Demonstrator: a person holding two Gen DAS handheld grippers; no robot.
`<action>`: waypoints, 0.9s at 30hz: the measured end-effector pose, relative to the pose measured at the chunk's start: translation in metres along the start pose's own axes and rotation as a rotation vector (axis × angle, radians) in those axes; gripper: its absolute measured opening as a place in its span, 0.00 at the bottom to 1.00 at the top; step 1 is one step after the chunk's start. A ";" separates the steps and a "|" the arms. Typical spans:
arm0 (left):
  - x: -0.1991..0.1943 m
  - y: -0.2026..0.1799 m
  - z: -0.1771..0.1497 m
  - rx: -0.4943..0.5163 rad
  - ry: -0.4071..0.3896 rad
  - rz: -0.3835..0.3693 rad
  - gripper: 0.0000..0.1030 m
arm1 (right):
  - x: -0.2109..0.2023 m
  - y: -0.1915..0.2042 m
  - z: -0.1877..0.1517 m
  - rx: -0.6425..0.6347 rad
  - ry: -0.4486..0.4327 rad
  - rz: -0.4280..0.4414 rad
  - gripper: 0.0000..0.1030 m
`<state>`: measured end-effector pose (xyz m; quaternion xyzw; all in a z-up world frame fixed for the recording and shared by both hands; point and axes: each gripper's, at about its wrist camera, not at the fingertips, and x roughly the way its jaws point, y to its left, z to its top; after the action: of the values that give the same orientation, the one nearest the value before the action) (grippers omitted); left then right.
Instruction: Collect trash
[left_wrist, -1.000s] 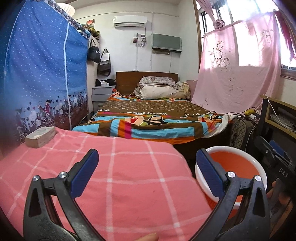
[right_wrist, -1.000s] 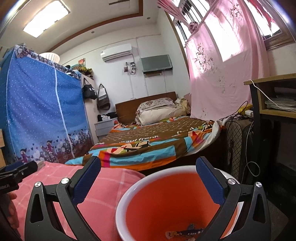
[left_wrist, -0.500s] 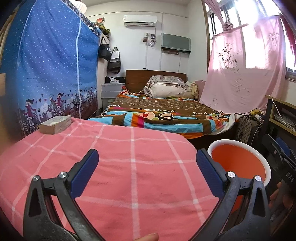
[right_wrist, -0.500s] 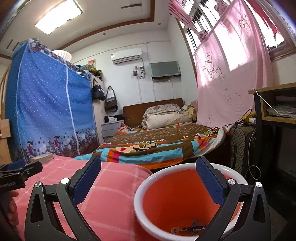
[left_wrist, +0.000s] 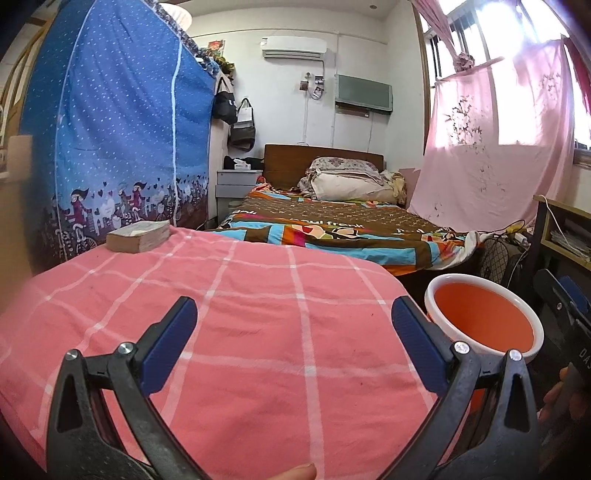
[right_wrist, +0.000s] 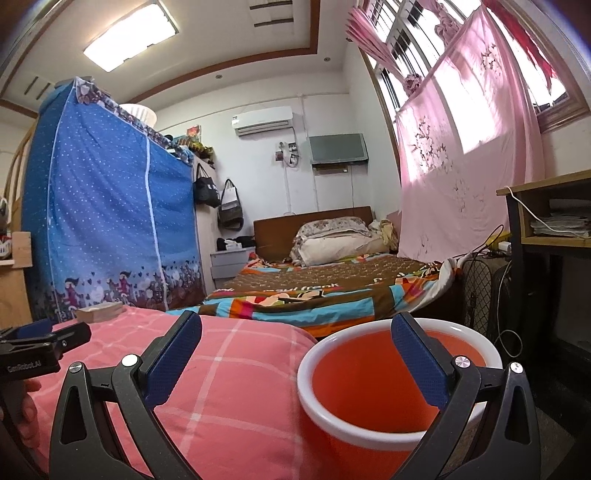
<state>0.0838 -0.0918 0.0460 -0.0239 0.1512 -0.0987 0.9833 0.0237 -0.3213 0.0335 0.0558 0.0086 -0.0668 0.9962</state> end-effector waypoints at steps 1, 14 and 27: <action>-0.002 0.002 -0.001 -0.003 -0.002 0.001 1.00 | -0.002 0.002 -0.001 -0.002 -0.002 0.000 1.00; -0.028 0.030 -0.015 -0.016 -0.038 0.055 1.00 | -0.031 0.024 -0.013 0.004 -0.037 0.020 1.00; -0.050 0.047 -0.031 0.014 -0.080 0.104 1.00 | -0.045 0.052 -0.025 -0.044 -0.035 0.080 1.00</action>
<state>0.0371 -0.0363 0.0278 -0.0131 0.1120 -0.0474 0.9925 -0.0142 -0.2609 0.0154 0.0331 -0.0095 -0.0277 0.9990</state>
